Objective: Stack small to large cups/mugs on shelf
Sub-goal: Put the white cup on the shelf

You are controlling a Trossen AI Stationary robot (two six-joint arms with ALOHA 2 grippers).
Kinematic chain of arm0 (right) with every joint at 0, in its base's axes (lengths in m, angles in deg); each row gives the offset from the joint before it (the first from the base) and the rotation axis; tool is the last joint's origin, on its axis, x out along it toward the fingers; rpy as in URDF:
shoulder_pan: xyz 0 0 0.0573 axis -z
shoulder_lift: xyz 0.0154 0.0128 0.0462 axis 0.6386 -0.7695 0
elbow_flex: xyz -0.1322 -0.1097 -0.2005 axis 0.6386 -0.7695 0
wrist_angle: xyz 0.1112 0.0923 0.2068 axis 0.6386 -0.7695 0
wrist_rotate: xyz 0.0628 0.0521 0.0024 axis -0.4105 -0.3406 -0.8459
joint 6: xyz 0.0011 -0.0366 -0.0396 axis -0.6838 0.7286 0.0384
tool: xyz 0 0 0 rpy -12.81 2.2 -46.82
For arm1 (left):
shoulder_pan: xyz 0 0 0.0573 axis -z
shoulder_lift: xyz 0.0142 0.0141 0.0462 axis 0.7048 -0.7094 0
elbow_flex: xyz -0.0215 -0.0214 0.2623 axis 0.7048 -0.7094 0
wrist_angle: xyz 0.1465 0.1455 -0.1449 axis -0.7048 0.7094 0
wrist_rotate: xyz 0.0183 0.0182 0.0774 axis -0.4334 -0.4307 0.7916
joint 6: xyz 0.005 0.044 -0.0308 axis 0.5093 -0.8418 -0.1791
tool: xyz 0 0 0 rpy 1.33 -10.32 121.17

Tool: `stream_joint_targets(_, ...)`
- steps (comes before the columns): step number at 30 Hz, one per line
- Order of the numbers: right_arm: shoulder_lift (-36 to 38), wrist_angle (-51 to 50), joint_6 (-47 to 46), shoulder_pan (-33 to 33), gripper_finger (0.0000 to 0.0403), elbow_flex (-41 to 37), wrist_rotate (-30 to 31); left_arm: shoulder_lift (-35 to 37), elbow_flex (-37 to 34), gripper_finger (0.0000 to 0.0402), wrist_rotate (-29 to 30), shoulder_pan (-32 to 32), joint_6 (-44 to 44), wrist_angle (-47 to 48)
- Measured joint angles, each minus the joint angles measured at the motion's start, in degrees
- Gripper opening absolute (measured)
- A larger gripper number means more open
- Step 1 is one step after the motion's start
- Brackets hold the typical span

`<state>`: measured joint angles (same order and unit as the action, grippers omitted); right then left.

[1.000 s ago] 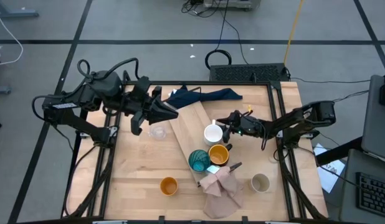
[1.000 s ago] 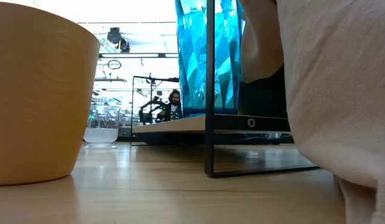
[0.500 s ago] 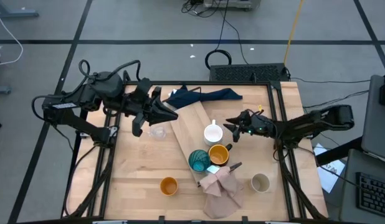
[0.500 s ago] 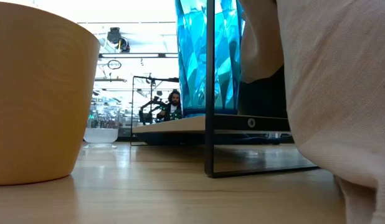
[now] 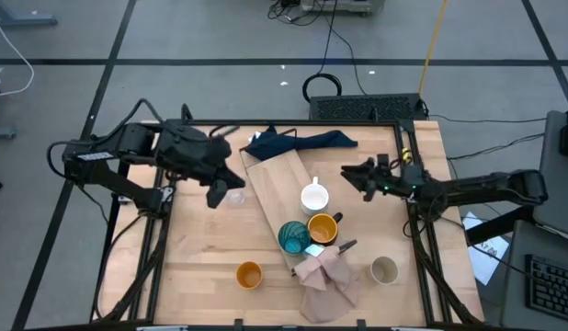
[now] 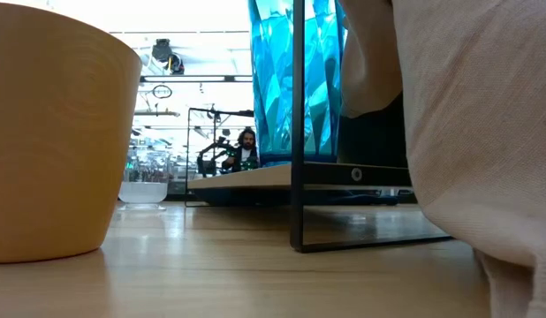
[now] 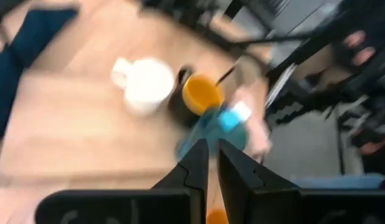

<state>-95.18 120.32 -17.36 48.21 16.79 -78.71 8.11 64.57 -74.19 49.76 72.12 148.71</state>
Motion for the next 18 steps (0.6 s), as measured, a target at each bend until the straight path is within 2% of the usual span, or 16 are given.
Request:
stream_joint_targets(8, 7.2, -0.4, -2.2, 0.0, 0.0153, 0.0, 0.0, 0.0, 0.0, 0.0031, 1.3, 0.4, 2.7, 15.1)
stream_joint_targets(14, 9.8, -0.3, -5.8, 0.0, 0.0153, 0.0, -1.6, -0.7, -0.6, 0.0031, -1.6, 2.6, 5.4, 15.6)
stream_joint_targets(18, 10.7, -0.4, -9.0, 0.0, 0.0153, 0.0, -6.1, -1.2, -3.0, 0.0031, -4.1, 5.4, 8.0, 15.1)
